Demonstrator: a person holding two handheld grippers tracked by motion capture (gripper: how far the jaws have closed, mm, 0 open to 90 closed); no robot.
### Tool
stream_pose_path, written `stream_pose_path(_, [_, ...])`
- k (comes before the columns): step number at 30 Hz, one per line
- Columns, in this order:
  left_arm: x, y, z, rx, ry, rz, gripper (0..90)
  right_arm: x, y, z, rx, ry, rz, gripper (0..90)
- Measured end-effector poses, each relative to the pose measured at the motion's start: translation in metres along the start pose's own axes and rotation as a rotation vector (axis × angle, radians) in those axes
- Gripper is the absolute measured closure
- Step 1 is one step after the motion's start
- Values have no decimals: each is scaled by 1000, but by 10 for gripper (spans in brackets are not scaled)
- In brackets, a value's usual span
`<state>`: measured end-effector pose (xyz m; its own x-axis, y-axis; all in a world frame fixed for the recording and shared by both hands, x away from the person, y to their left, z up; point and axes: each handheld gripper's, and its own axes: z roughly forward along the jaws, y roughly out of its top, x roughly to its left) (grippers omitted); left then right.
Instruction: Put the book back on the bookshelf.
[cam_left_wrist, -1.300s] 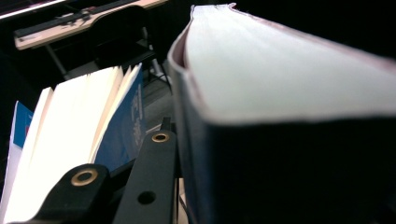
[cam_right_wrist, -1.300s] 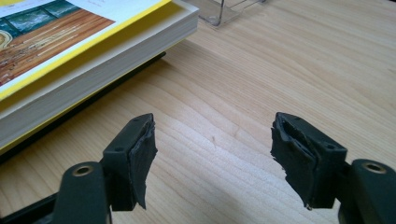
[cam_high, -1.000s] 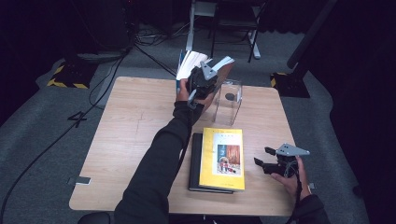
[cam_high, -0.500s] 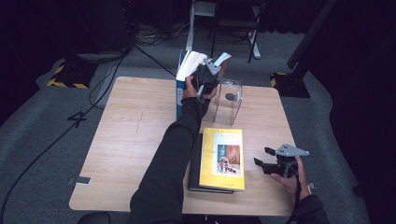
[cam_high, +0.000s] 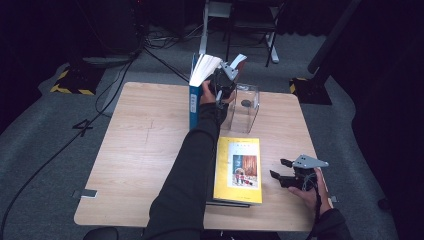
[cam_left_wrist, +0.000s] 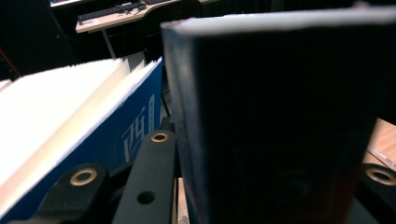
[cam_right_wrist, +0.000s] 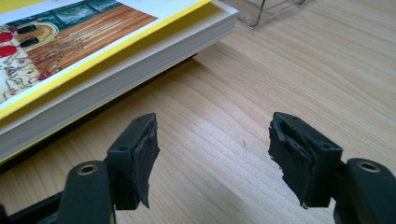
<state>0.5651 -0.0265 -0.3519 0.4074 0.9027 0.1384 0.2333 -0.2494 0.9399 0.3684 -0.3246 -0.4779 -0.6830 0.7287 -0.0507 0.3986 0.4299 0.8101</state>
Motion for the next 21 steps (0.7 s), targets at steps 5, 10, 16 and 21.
stream_pose_path(5, [2,-5,-3,-6,10,-23,724,0,0,0,-1,0,1,328])
stream_pose_path(10, [4,-7,-8,7,25,21,703,2,0,2,7,3,-5,327])
stream_pose_path(16, [3,-12,-15,15,28,61,687,4,1,5,20,8,-15,326])
stream_pose_path(21, [5,-13,-19,15,30,59,649,5,1,5,23,7,-11,325])
